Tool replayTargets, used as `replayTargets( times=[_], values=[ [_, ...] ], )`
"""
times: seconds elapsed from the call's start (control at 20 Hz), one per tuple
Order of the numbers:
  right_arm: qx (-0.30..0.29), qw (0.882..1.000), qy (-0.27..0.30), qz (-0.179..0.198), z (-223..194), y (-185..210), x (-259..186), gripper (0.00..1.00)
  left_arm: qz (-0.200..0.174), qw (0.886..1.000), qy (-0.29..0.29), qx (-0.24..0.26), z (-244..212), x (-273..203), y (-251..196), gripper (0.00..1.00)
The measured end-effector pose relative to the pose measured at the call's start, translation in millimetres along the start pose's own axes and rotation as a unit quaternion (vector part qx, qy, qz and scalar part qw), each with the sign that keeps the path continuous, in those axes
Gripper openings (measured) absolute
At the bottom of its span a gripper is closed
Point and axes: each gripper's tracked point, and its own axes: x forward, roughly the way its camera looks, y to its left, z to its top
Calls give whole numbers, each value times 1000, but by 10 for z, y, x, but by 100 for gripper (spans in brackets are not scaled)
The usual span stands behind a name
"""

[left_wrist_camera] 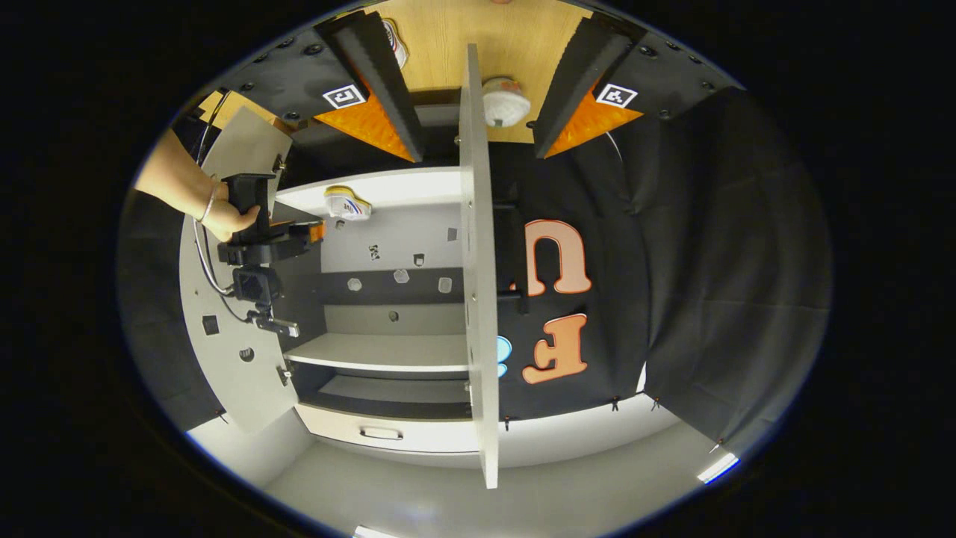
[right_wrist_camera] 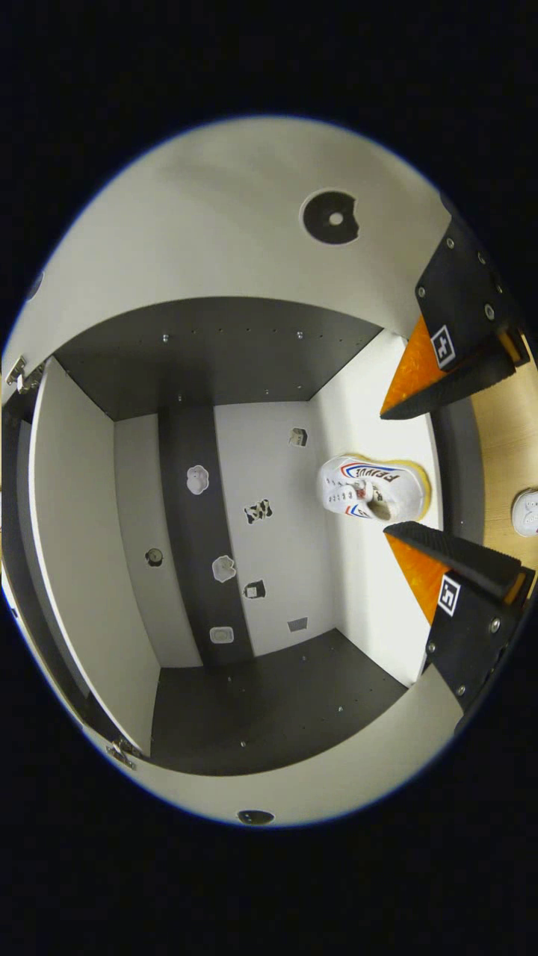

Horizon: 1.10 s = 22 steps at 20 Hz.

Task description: Grab one shoe with the right hand and put it into the shoe cabinet, grab the other shoe with the left hand and put it into the shoe cabinet; then close the right door with the right hand and the left door with the left hand.

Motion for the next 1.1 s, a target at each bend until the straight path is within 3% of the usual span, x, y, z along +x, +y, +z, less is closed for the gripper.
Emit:
replayTargets(
  times=[0.15, 0.4, 0.65, 1.1],
  values=[
    [-13, 1000, 2, 18, -244, 0, -436, 92, -29, 999, 32, -21, -324, -55, -278, 96],
    [-40, 998, -17, 37, -473, -76, -1035, 93, -55, 993, 107, -14, -1098, 69, -575, 96],
    [-84, 995, -42, 20, -572, -322, -1368, 92, -95, 973, 206, -40, -1984, 204, -956, 97],
    [-78, 996, -38, -13, -727, -718, -1696, 93, -103, 942, 317, -29, -3221, 551, -1286, 97]
  ],
)
